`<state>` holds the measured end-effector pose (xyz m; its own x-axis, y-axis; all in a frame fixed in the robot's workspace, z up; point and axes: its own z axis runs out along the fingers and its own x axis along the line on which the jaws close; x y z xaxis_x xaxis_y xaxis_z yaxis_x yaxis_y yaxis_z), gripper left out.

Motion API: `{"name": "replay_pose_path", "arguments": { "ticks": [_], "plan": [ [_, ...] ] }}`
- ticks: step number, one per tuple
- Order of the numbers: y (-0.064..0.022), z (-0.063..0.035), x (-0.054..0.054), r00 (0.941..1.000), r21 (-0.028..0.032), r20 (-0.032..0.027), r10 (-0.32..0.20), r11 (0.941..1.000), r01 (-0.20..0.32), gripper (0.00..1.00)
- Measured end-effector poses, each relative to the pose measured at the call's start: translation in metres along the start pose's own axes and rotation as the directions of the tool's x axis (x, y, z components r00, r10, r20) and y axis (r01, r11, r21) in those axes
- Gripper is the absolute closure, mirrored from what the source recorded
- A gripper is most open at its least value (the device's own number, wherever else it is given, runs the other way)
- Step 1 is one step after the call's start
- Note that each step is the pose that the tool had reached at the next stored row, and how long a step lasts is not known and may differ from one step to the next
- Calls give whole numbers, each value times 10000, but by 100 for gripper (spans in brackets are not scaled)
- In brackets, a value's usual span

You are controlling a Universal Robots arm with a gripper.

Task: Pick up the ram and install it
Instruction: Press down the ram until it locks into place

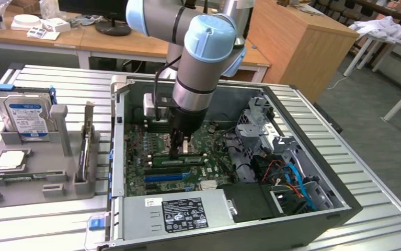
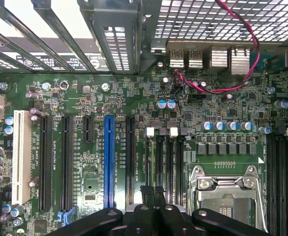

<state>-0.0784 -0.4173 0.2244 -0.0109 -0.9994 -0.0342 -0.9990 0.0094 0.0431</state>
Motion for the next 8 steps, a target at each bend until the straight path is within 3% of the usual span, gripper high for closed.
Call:
{"name": "replay_pose_path", "arguments": {
  "ticks": [8],
  "plan": [
    [0, 16, 1, 10000, -1, 4, 0, 10000, 0, 89]
  ]
}}
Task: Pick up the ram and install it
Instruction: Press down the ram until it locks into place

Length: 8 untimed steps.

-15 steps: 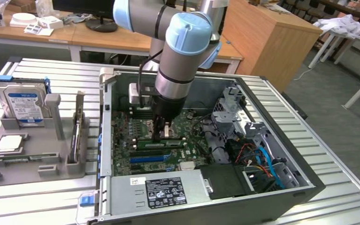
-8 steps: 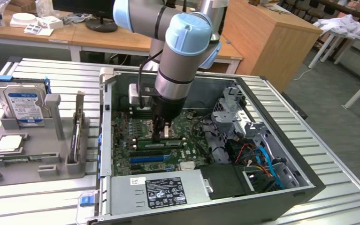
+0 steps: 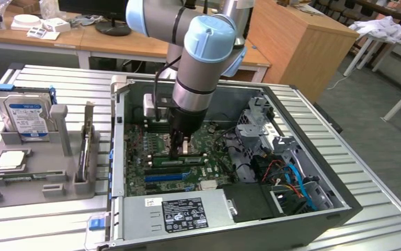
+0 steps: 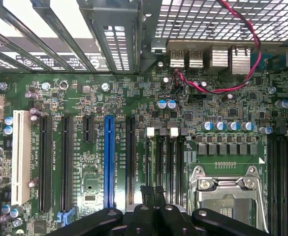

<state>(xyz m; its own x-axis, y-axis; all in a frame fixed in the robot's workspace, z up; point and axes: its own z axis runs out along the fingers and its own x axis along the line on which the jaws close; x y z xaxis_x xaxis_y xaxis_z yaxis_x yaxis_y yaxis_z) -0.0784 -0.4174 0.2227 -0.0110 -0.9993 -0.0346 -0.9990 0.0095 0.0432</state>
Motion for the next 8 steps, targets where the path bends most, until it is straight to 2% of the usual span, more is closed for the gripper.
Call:
{"name": "replay_pose_path", "arguments": {
  "ticks": [8],
  "plan": [
    [-1, 5, 0, 10000, 1, 6, -1, 10000, 1, 89]
  ]
}}
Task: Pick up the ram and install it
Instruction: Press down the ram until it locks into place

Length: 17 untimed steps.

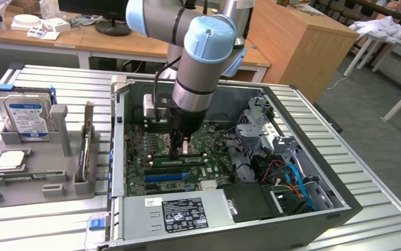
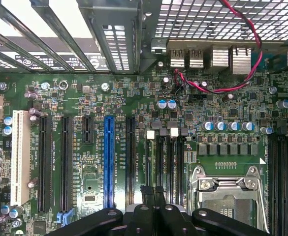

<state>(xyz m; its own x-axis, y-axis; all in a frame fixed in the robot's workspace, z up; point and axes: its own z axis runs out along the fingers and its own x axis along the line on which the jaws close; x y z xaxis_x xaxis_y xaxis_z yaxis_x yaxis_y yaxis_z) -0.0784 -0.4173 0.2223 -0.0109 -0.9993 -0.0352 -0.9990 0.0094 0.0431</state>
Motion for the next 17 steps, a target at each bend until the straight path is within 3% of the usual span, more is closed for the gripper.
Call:
{"name": "replay_pose_path", "arguments": {
  "ticks": [8, 11, 17],
  "plan": [
    [-1, -1, -1, 10000, 7, 9, 0, 10000, 0, 89],
    [4, -113, -4, 10000, 0, -30, -2, 10000, 1, 89],
    [16, -377, -13, 10000, 1, -33, 2, 10000, -2, 89]
  ]
}}
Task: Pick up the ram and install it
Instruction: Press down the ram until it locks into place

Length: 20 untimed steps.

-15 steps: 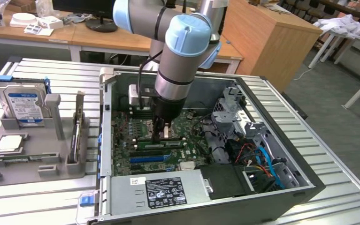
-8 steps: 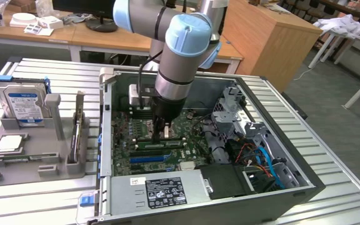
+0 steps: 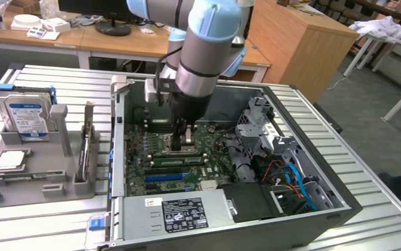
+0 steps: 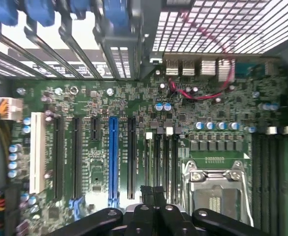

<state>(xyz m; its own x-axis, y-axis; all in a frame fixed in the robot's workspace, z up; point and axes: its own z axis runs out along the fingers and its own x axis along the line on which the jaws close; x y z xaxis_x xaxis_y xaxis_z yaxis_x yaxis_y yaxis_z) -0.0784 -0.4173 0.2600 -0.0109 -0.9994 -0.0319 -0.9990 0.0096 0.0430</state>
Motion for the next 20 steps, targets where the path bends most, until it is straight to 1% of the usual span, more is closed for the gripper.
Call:
{"name": "replay_pose_path", "arguments": {
  "ticks": [9, 15, 20],
  "plan": [
    [17, -394, -13, 10000, 4, 0, 0, 10000, 0, 89],
    [23, -551, -18, 10000, 13, -1, -2, 10000, 2, 89],
    [30, -695, -22, 10000, 33, 1, -2, 10000, 2, 89]
  ]
}}
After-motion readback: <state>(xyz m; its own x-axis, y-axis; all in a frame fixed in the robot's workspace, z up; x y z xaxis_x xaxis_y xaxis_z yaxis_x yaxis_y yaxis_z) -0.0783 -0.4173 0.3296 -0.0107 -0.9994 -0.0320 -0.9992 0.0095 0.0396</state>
